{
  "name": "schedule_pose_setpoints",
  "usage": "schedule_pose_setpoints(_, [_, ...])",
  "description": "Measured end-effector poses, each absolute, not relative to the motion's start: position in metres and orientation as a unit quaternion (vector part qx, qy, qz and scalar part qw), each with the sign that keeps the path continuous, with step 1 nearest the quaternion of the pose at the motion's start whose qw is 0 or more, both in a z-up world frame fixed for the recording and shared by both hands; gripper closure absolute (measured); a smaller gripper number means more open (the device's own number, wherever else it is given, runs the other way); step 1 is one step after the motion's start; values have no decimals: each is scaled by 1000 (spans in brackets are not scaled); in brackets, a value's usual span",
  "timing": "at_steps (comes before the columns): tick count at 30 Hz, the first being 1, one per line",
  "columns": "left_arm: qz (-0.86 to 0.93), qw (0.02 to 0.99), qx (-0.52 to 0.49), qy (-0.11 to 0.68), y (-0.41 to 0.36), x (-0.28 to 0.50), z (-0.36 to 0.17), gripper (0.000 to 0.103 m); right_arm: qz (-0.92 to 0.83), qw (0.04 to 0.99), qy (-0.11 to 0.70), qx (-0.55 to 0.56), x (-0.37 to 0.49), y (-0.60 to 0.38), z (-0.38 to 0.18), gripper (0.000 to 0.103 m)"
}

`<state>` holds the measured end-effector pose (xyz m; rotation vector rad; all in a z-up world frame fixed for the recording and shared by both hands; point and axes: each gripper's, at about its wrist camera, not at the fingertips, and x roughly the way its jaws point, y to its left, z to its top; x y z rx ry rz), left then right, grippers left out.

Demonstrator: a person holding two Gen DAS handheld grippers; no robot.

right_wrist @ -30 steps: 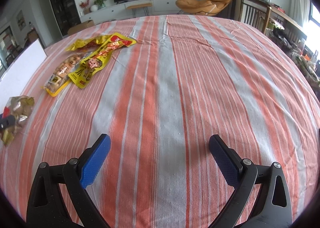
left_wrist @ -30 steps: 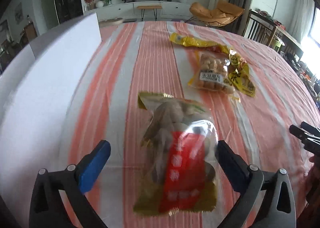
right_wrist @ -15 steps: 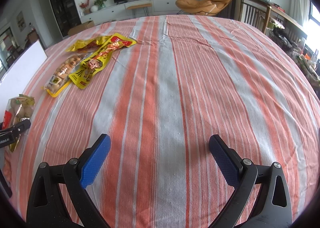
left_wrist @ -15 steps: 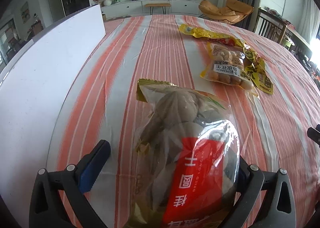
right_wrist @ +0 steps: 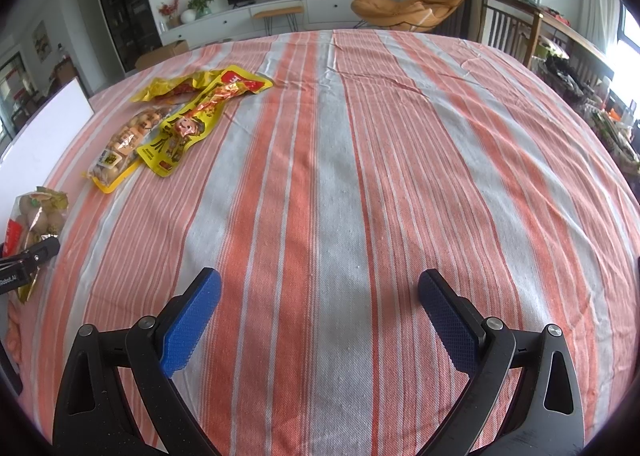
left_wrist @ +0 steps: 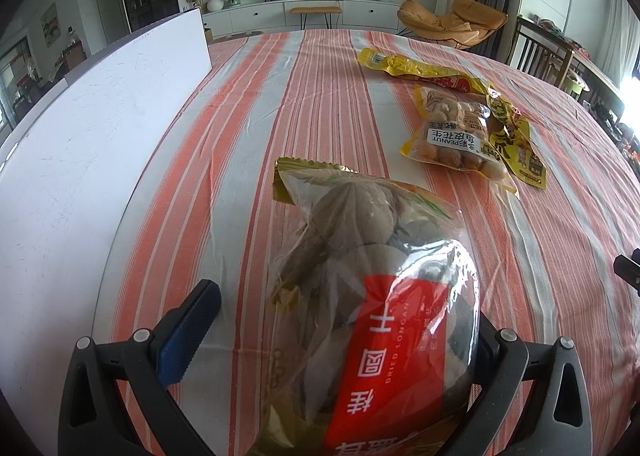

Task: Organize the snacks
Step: 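Grasp the yellow spicy-strip pack with right tool while left tool holds longan bag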

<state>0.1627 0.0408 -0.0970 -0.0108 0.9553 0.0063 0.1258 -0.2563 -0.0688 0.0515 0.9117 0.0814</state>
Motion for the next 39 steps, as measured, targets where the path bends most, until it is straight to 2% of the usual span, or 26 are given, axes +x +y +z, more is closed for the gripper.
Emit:
schedule_pose_setpoints(24, [2, 888, -6, 460, 41, 162, -97, 0, 39, 897, 440, 24, 126, -257, -70, 3])
schedule_pose_setpoints(26, [3, 888, -5, 460, 41, 162, -97, 0, 40, 896, 442, 24, 126, -257, -70, 0])
schedule_pose_setpoints(30, [3, 888, -5, 460, 41, 162, -97, 0, 35, 886, 461, -9, 135, -244, -72, 0])
schedule_pose_setpoints(35, [2, 888, -5, 460, 41, 163, -97, 0, 101, 866, 475, 117, 188, -231, -51, 1])
schedule_pose_setpoints(39, [2, 888, -5, 460, 41, 163, -97, 0, 85, 867, 474, 124, 262, -192, -42, 1])
